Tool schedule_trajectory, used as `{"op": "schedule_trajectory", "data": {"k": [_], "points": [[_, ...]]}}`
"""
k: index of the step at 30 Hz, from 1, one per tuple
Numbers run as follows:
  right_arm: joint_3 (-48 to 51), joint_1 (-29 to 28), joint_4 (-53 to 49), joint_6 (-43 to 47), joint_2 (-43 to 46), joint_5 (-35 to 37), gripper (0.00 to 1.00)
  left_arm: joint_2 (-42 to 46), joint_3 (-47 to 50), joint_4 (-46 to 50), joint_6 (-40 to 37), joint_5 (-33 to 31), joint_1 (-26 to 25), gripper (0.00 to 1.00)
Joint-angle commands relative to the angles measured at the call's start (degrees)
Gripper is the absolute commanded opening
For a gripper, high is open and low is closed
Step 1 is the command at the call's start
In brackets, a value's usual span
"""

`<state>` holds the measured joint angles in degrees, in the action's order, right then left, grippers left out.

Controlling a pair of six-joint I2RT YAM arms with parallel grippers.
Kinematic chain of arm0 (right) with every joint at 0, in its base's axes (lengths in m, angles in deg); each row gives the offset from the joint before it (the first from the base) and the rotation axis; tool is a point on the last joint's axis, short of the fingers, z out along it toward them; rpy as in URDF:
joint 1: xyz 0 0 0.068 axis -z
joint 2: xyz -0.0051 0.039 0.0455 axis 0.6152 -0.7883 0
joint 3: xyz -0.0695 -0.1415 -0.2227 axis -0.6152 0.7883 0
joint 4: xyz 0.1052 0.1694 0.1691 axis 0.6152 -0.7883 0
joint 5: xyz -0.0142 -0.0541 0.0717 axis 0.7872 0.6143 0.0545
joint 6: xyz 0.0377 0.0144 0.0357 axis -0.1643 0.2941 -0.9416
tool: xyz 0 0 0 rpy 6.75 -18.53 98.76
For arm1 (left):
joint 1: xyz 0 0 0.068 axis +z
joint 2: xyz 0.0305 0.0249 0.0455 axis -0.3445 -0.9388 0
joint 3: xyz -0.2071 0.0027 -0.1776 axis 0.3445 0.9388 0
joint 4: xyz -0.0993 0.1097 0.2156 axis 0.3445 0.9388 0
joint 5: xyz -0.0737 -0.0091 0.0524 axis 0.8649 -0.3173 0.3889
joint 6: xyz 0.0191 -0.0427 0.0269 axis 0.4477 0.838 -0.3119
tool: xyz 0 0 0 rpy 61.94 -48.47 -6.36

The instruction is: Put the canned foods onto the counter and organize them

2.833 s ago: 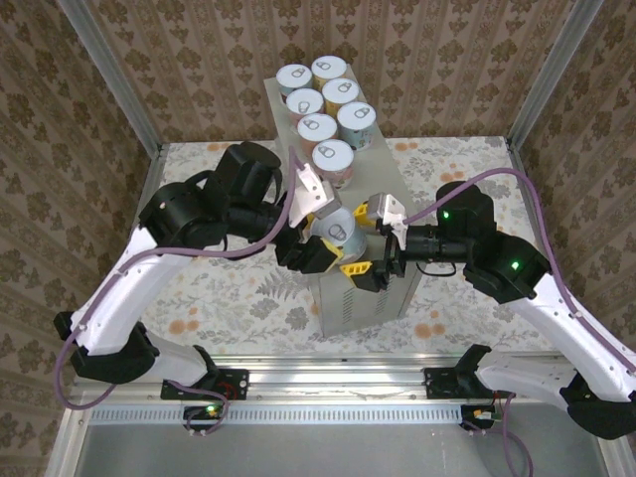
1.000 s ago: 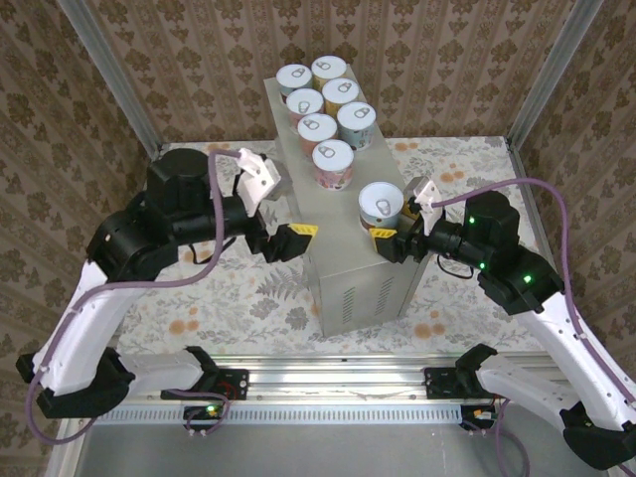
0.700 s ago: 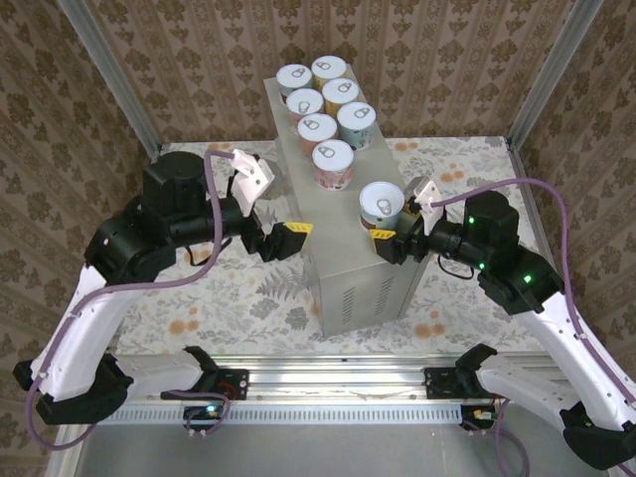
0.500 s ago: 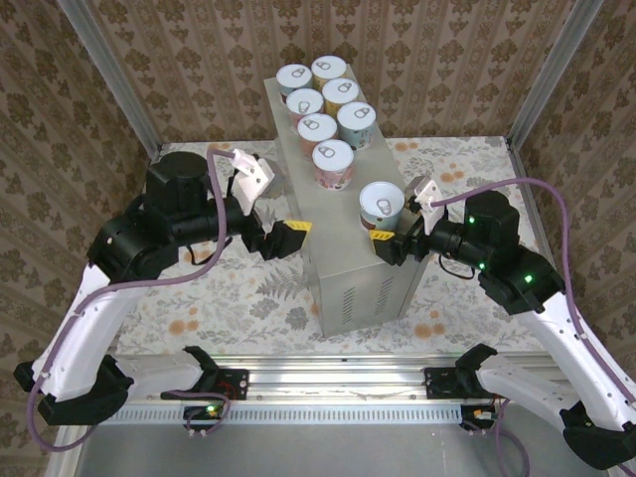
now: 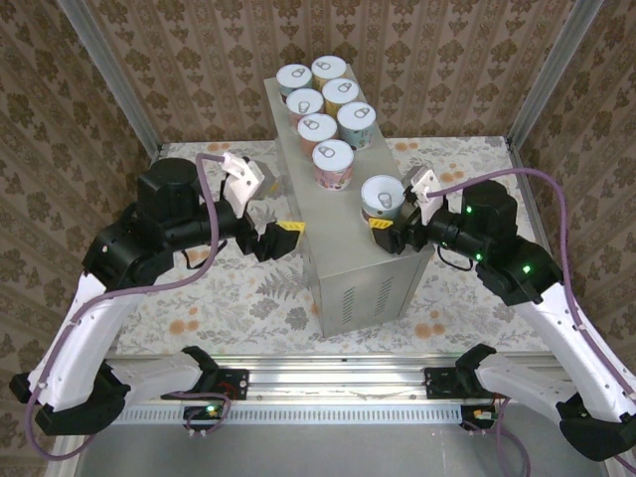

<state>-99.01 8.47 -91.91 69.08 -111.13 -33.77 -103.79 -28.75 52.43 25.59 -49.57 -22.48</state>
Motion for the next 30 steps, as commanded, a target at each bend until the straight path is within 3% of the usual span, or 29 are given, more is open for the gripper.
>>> {"op": "schedule_trajectory", "data": {"k": [1,6,12,30], "points": [[-2.2,0.2,2.2,0.3,-1.1,0.4,0.80,1.3,0.7,-1.2,1.5,1.3,0.7,1.00],[-2.9,0.5,5.1,-0.2,-3.8,3.0,0.71,2.1,1.9,-1.6,1.8,1.6,1.6,1.00],[-5.8,2.4,7.2,-1.7,-9.2,5.8,0.71,3.1,3.0,-1.6,2.1,1.9,2.5,1.00],[-8.5,5.8,9.4,-2.5,-16.0,4.7,0.72,5.0,4.7,-1.7,2.3,2.8,4.9,1.00]]}}
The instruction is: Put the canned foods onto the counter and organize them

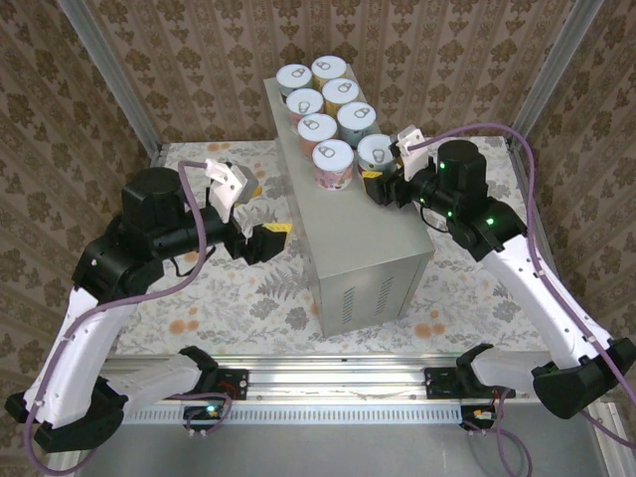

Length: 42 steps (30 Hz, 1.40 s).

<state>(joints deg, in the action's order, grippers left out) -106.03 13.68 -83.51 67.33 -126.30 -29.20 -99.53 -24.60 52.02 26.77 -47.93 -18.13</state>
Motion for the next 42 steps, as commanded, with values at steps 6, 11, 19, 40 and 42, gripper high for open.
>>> {"op": "schedule_trajectory", "data": {"k": [6,11,19,40,42], "points": [[-1.4,0.8,2.0,-0.8,-1.2,-1.5,0.72,0.9,0.6,-1.2,1.3,1.4,0.7,1.00],[-1.3,0.8,2.3,-0.7,-1.6,-2.4,0.72,0.8,0.5,-1.4,1.5,1.5,0.9,1.00],[-1.7,0.8,2.0,-0.2,-1.9,-3.0,0.72,0.4,0.7,-1.9,1.6,2.0,1.1,1.00],[-2.5,0.8,2.0,-0.3,-3.4,-3.7,0.74,0.8,0.3,-1.7,1.8,2.4,1.6,1.00],[-2.5,0.8,2.1,-0.2,-3.4,-3.8,0.75,0.7,0.3,-1.7,1.8,2.4,1.7,1.00]]}}
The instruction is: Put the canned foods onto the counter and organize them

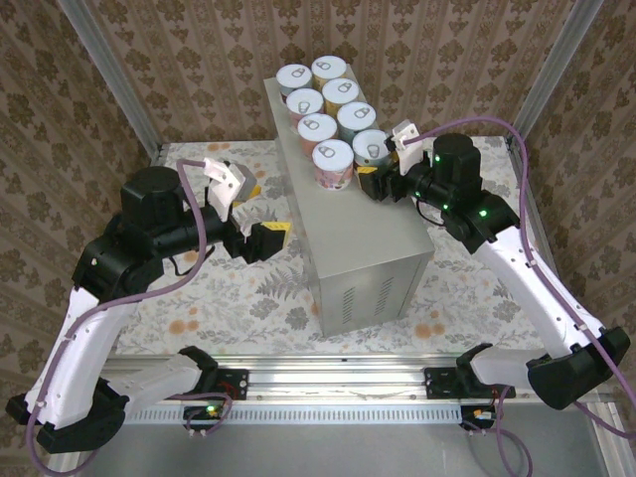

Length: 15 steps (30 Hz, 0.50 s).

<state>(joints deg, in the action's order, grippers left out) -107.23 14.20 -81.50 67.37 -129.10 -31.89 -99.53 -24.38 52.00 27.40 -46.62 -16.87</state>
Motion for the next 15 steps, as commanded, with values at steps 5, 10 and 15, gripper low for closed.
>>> {"op": "schedule_trajectory", "data": {"k": [5,10,15], "points": [[-1.3,0.3,-0.1,-0.2,-0.2,-1.1,0.79,0.6,0.1,-1.8,1.4,1.2,0.5,1.00],[-0.7,0.2,-0.8,0.1,0.9,-0.5,0.84,0.3,0.1,-2.0,1.5,1.3,0.5,1.00],[0.9,0.4,-1.2,0.1,2.8,0.1,0.91,0.6,0.7,-2.3,1.7,1.3,0.5,1.00]]}}
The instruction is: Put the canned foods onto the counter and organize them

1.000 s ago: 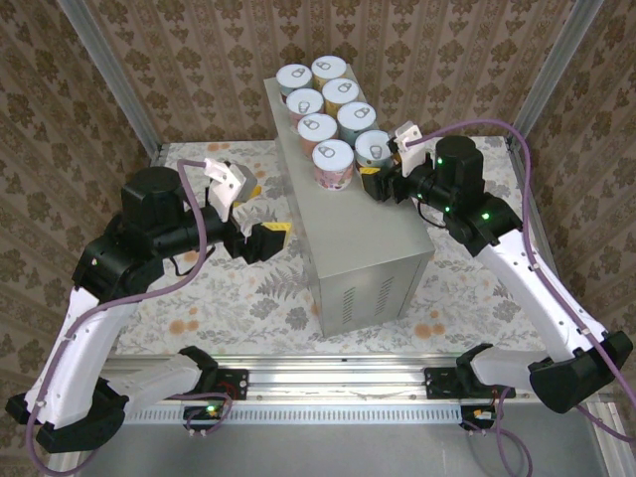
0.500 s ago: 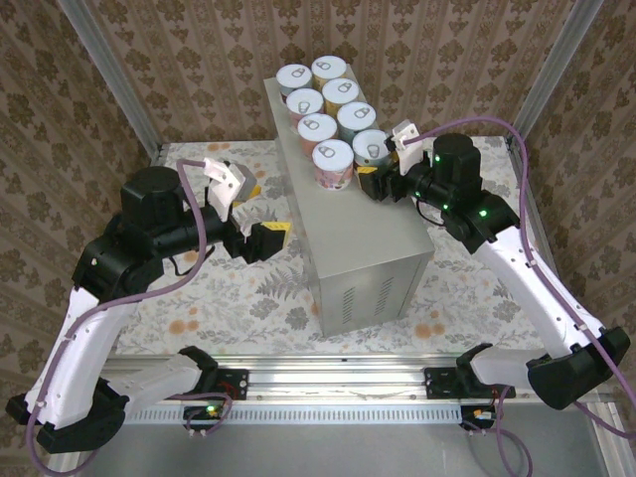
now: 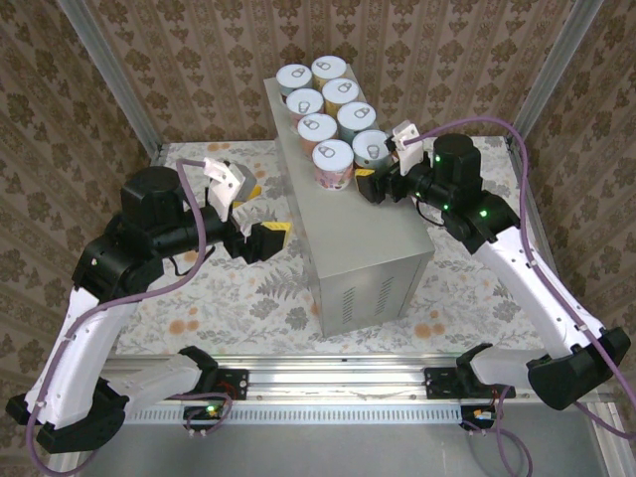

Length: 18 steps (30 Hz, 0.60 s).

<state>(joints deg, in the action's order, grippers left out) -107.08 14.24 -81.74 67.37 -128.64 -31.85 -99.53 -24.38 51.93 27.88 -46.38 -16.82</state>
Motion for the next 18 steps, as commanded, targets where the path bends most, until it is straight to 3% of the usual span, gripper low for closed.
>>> {"op": "schedule_trajectory", "data": {"k": [1,7,18], "points": [[1.2,0.4,-1.1,0.1,3.1,0.2,0.92,0.4,0.6,-2.3,1.2,1.1,0.5,1.00],[3.3,1.2,-3.2,0.1,6.7,-0.9,1.00,-0.5,0.1,-2.9,1.1,1.5,0.7,1.00],[6.8,6.6,-6.3,-2.1,14.0,-7.0,1.00,-1.3,0.2,-3.7,1.4,2.1,0.9,1.00]]}}
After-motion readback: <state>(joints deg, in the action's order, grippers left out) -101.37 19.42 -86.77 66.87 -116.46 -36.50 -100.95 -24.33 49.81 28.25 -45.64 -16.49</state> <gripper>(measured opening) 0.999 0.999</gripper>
